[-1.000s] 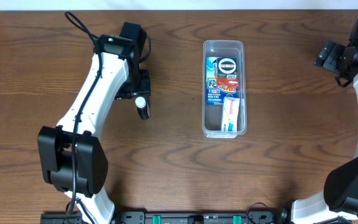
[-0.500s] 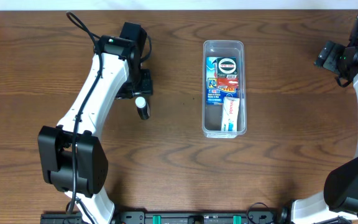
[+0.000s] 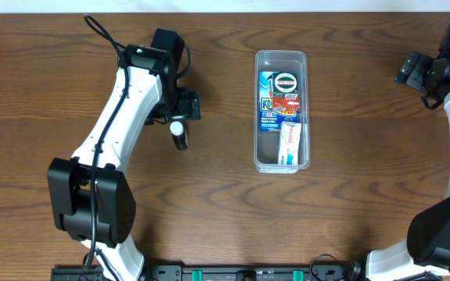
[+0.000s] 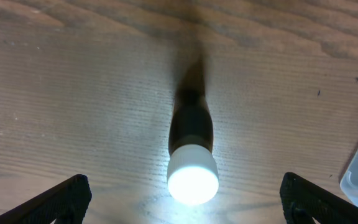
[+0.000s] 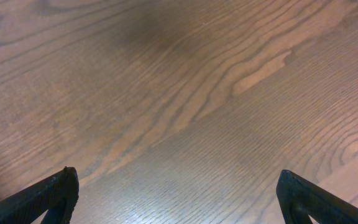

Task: Pack container
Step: 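Lower the left gripper and grasp the white-capped bottle, then carry the bottle right with the left gripper over the container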

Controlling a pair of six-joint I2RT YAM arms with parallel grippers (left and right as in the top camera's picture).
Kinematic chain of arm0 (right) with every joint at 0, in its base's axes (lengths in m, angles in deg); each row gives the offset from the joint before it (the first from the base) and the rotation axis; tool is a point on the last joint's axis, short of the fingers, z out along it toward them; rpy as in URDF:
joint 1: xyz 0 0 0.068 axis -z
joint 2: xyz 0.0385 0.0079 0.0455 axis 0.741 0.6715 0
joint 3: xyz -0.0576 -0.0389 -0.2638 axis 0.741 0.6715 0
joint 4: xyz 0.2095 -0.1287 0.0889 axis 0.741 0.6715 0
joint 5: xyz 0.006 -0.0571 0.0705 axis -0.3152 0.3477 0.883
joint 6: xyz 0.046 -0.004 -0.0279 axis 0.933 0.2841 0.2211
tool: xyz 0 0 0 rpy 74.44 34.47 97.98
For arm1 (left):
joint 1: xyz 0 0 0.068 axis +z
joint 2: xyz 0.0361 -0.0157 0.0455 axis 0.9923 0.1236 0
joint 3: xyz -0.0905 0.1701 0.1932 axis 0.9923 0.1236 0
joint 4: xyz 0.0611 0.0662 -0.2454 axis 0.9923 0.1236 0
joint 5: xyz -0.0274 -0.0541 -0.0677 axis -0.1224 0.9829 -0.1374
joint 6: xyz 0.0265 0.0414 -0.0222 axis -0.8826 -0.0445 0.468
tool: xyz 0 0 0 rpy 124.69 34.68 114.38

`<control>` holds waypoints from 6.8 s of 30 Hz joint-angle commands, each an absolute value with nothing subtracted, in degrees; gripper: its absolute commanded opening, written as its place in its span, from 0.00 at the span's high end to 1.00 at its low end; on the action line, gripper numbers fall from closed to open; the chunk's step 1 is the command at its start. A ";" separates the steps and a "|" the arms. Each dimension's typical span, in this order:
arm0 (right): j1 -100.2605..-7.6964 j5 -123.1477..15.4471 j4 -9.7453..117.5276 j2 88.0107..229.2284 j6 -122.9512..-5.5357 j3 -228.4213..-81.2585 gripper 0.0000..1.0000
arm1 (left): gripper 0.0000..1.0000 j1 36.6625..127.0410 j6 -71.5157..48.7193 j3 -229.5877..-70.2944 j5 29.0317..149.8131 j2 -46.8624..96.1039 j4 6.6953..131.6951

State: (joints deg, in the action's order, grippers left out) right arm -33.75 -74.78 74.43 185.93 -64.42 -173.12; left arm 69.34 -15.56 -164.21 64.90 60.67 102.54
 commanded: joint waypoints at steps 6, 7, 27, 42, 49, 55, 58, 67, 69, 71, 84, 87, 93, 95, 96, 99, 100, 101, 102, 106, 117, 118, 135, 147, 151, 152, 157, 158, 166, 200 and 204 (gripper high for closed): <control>-33.51 -75.37 74.54 186.43 -65.12 -173.10 0.01 | 0.02 69.45 -16.04 -162.99 67.85 61.33 103.08; -33.53 -75.37 74.54 186.43 -65.12 -173.10 0.01 | 0.02 69.43 -16.04 -162.29 67.85 61.33 103.04; -33.51 -75.37 74.54 186.43 -65.12 -173.10 0.01 | 0.02 69.45 -16.13 -156.45 67.78 62.95 95.87; -33.51 -75.39 74.51 186.43 -65.12 -173.10 0.01 | 0.02 69.45 -16.11 -156.45 67.17 66.44 94.69; -33.53 -75.39 74.51 186.43 -65.12 -173.10 0.01 | 0.01 69.45 -16.11 -156.24 67.15 66.47 94.82; -33.53 -75.39 74.51 186.43 -65.12 -173.10 0.01 | 0.01 69.45 -16.11 -154.99 67.15 66.53 94.08; -33.51 -75.39 74.51 186.43 -65.12 -173.10 0.01 | 0.01 69.45 -16.11 -154.97 67.15 66.58 94.01; -33.53 -75.39 74.51 186.43 -65.12 -173.10 0.01 | 0.01 69.49 -16.11 -154.97 67.15 68.15 93.60; -33.51 -75.39 74.51 186.43 -65.12 -173.10 0.01 | 0.01 69.49 -16.13 -154.97 67.13 68.80 93.55; -33.51 -75.37 74.51 186.43 -65.12 -173.10 0.01 | 0.01 69.49 -16.13 -154.97 67.13 69.04 93.34; -33.53 -75.39 74.51 186.43 -65.12 -173.10 0.01 | 0.09 69.51 -16.13 -154.97 67.13 69.04 92.64; -33.51 -75.39 74.51 186.43 -65.12 -173.10 0.01 | 0.14 69.49 -16.13 -154.97 67.13 69.04 92.48; -33.53 -75.37 74.51 186.43 -65.12 -173.10 0.01 | 0.31 69.49 -16.13 -154.97 66.60 69.04 92.48; -33.53 -75.37 74.51 186.43 -65.12 -173.10 0.01 | 0.34 69.49 -16.13 -154.97 66.04 69.04 92.51; -33.53 -75.37 74.51 186.43 -65.12 -173.10 0.01 | 0.35 69.49 -16.13 -154.97 65.75 69.04 92.53; -33.53 -75.39 74.51 186.43 -65.12 -173.10 0.01 | 0.41 69.49 -16.13 -154.97 65.66 69.04 92.79; -33.51 -75.37 74.51 186.43 -65.12 -173.10 0.01 | 0.41 69.49 -16.13 -154.97 65.66 69.04 92.96; -33.51 -75.39 74.51 186.43 -65.12 -173.10 0.01 | 0.41 69.49 -16.11 -154.97 65.66 69.04 93.16; -33.51 -75.39 74.51 186.43 -65.12 -173.10 0.01 | 0.41 69.49 -16.13 -154.97 65.66 69.04 93.40; -33.53 -75.37 74.51 186.43 -65.12 -173.10 0.01 | 0.41 69.49 -16.17 -154.97 65.66 69.04 94.98; -33.53 -75.37 74.51 186.43 -65.12 -173.10 0.01 | 0.40 69.49 -17.40 -154.97 65.66 69.04 95.54; -33.53 -75.39 74.51 186.43 -65.14 -173.10 0.01 | 0.40 69.49 -17.40 -154.97 65.66 69.04 95.50; -33.53 -75.37 74.51 186.43 -65.12 -173.10 0.01 | 0.60 69.49 -17.81 -154.97 65.69 69.04 96.18; -33.53 -75.37 74.51 186.43 -65.12 -173.10 0.01 | 0.66 69.49 -17.81 -156.06 67.28 69.02 96.51; -33.53 -75.37 74.51 186.43 -65.12 -173.10 0.01 | 0.66 69.49 -17.81 -159.08 70.76 69.02 97.79; -33.53 -75.37 74.51 186.43 -65.12 -173.10 0.01 | 0.67 69.49 -17.81 -159.86 71.11 69.00 98.14; -33.53 -75.39 74.51 186.43 -65.12 -173.10 0.01 | 0.67 69.19 -17.79 -164.69 71.87 68.94 101.38; -33.53 -75.37 74.51 186.43 -65.12 -173.10 0.01 | 0.67 68.99 -17.79 -165.83 71.94 68.91 102.32; -33.53 -75.39 74.51 186.43 -65.12 -173.10 0.01 | 0.67 64.33 -17.24 -179.93 71.94 66.44 110.45; -33.51 -75.37 74.51 186.43 -65.12 -173.10 0.01 | 0.66 38.19 3.74 -186.42 62.39 72.96 103.19; -33.53 -75.37 74.51 186.43 -65.12 -173.10 0.01 | 0.66 38.19 4.35 -186.42 62.41 75.82 103.24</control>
